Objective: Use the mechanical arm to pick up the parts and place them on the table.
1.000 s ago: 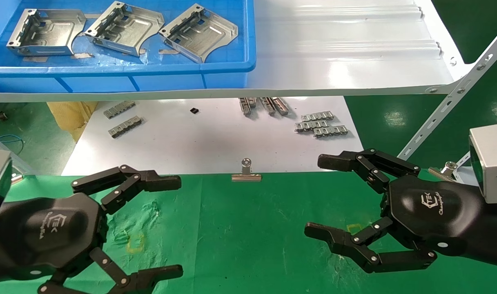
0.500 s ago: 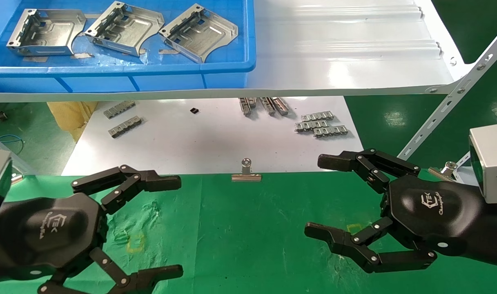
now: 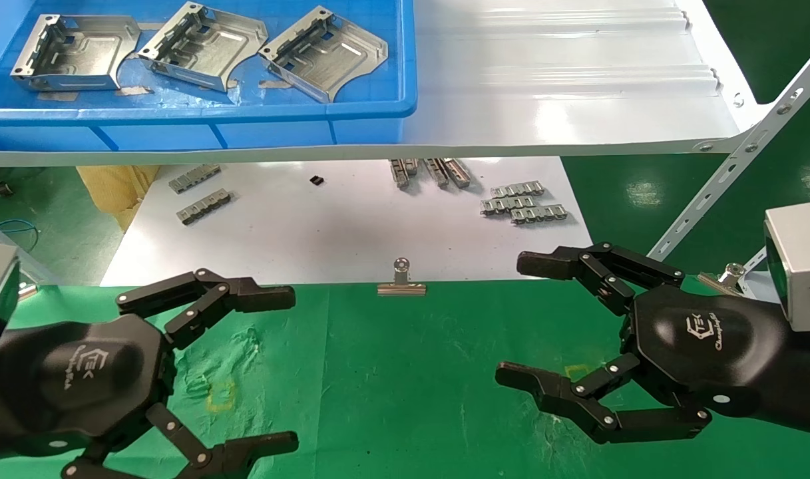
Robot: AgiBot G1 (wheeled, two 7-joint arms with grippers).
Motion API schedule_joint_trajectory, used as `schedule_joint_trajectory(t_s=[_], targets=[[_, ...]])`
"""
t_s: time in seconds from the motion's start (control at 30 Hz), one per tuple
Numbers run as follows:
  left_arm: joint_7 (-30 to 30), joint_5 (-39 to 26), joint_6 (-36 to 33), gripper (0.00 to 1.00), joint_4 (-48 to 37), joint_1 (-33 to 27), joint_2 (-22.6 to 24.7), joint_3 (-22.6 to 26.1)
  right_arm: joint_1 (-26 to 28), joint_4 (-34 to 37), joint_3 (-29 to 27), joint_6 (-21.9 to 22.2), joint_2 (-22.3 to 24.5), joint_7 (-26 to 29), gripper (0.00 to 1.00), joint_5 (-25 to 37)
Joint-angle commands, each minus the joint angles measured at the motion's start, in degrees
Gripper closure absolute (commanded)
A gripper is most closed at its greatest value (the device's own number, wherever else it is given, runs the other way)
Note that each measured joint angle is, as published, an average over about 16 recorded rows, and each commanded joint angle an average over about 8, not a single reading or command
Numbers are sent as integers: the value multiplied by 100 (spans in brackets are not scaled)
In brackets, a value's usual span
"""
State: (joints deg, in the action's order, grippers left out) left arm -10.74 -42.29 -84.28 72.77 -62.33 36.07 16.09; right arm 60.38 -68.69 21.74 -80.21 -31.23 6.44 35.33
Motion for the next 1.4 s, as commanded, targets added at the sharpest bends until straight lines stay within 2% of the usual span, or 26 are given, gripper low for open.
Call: schedule_joint_trajectory(t_s=[0.03,0.37,0.67,1.13,1.4], targets=[[-5,1,5,0,-4,2,2,1,0,0,0,0,0,0,100,0],[47,-312,735,0,-439,-594,610,58,0,0,0,0,0,0,100,0],[57,-1044,1398,0,-1301,-1684,1179,312,0,0,0,0,0,0,100,0],[204,-2697,1982,0,-3748,-3949,2211,1135,0,0,0,0,0,0,100,0],[487,-3203,2134,0,-5201,-4936,2762,1411,0,0,0,0,0,0,100,0]])
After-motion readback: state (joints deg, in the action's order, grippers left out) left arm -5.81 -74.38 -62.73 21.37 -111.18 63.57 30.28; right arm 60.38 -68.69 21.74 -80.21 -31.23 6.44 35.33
